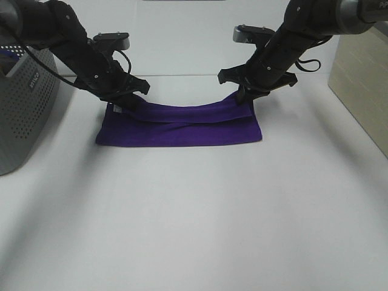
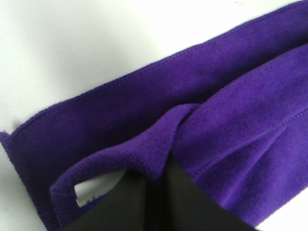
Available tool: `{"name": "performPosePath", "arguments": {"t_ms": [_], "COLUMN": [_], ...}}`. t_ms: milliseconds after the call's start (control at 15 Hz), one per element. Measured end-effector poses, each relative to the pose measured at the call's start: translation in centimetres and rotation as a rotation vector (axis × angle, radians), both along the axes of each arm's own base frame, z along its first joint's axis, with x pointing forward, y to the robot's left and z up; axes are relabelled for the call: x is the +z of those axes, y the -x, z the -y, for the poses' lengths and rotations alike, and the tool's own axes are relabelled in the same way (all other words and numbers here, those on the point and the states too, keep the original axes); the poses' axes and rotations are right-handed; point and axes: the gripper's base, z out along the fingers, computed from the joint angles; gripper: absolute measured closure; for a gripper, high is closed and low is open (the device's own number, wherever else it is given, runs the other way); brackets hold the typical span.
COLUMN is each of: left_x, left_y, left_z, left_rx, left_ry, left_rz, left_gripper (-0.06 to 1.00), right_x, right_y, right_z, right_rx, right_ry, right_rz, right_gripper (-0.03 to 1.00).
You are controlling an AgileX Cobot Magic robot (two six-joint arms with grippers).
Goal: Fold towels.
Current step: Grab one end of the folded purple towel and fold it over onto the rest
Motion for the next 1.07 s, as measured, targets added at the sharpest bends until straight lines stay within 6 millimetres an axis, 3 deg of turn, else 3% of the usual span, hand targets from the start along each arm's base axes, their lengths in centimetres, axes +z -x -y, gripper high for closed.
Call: {"name": "performPosePath", "arguments": {"t_ms": [133, 267, 400, 533, 800, 933, 1067], "left_x": [0.0, 0.1, 0.0, 0.9, 4.8, 4.9, 4.6], "left_y": [-0.2, -0.2, -0.2, 0.2, 1.5, 2.0, 1.7], "left_z": [0.0, 0.0, 0.0, -0.1, -0.1, -1.1, -3.5], "left_rx": [0.007, 0.008, 0.004, -0.027, -0.141, -0.159, -0.121], "left_ry": [-0.001, -0.001, -0.003, -0.02, -0.055, -0.067, -0.06], "left_rz": [0.019, 0.024, 0.016, -0.009, -0.13, -0.215, -0.261], "left_gripper": [0.68, 0.34, 0.12, 0.07, 0.07, 0.07, 0.07], "right_x": [-0.5, -0.5, -0.5, 0.8, 5.1, 7.0, 8.6], "right_y": [0.0, -0.1, 0.0, 0.2, 2.1, 3.7, 4.8], "right_z": [0.0, 0.2, 0.4, 0.6, 1.2, 1.5, 1.7], "right_rx": [-0.016, -0.011, 0.009, 0.039, 0.095, 0.128, 0.132], "right_ry": [0.001, 0.02, 0.052, 0.096, 0.141, 0.158, 0.16], "right_rz": [-0.011, -0.003, -0.007, -0.01, -0.085, -0.184, -0.231], "right_gripper": [0.67, 0.35, 0.23, 0.2, 0.2, 0.19, 0.19]}}
